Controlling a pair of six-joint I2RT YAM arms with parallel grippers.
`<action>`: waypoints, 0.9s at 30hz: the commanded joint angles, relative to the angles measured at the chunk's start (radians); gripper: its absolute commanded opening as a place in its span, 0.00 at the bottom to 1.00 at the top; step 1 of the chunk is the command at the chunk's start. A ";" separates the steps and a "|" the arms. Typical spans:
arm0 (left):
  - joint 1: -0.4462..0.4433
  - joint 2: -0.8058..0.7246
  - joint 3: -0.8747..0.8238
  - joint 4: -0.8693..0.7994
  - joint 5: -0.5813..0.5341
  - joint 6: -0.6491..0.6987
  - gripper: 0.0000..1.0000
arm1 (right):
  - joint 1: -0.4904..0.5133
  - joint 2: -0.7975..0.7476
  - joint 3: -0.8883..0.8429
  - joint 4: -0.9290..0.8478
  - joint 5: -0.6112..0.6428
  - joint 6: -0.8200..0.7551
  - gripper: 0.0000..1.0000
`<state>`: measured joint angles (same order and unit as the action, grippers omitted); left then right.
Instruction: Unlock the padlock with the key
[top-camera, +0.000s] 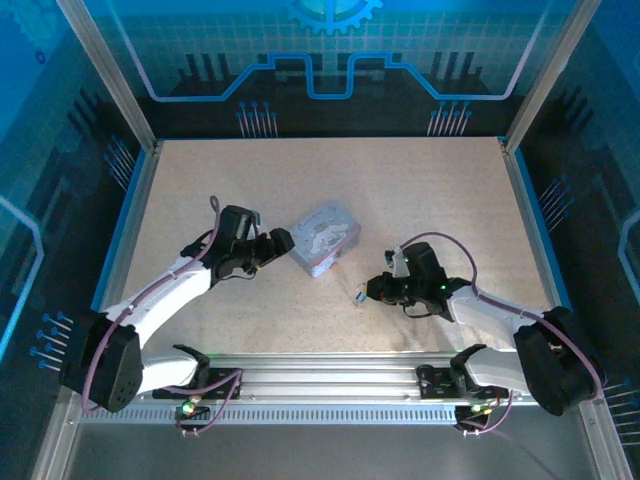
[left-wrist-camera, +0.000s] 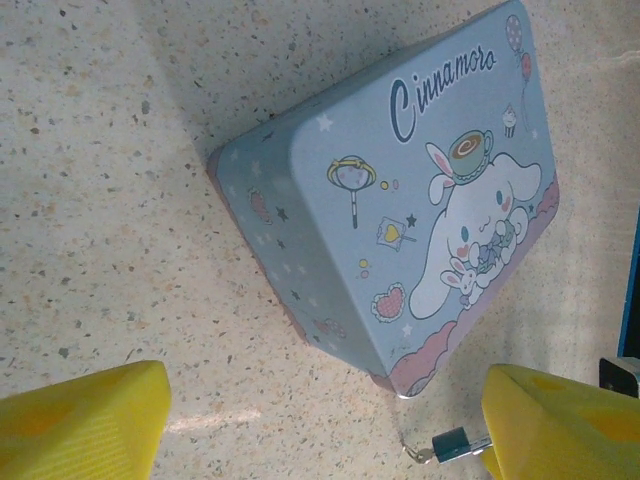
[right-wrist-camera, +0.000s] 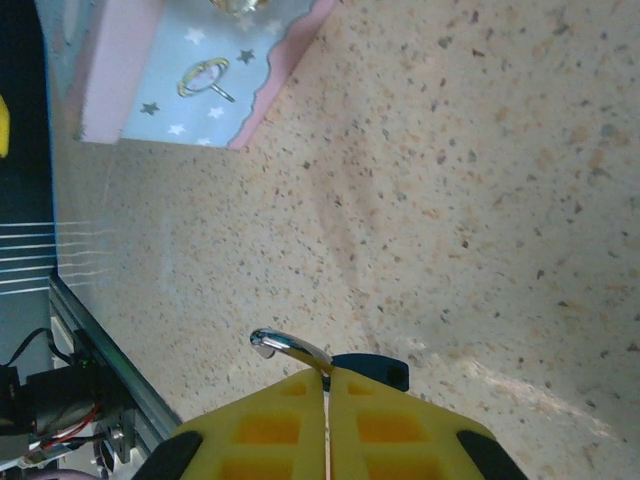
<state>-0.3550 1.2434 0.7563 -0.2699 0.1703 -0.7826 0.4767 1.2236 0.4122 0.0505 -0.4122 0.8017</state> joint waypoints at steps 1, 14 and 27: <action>0.011 -0.021 0.007 -0.040 -0.013 0.022 0.83 | -0.006 0.038 0.024 -0.029 -0.017 -0.020 0.09; 0.020 -0.019 0.010 -0.045 -0.008 0.021 0.83 | -0.010 0.133 0.043 0.024 -0.007 0.003 0.14; 0.036 -0.049 0.022 -0.060 0.000 0.017 0.83 | -0.034 0.061 0.066 -0.055 0.011 -0.032 0.17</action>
<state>-0.3351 1.2297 0.7563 -0.2958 0.1692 -0.7830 0.4618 1.3216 0.4408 0.0410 -0.4068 0.7971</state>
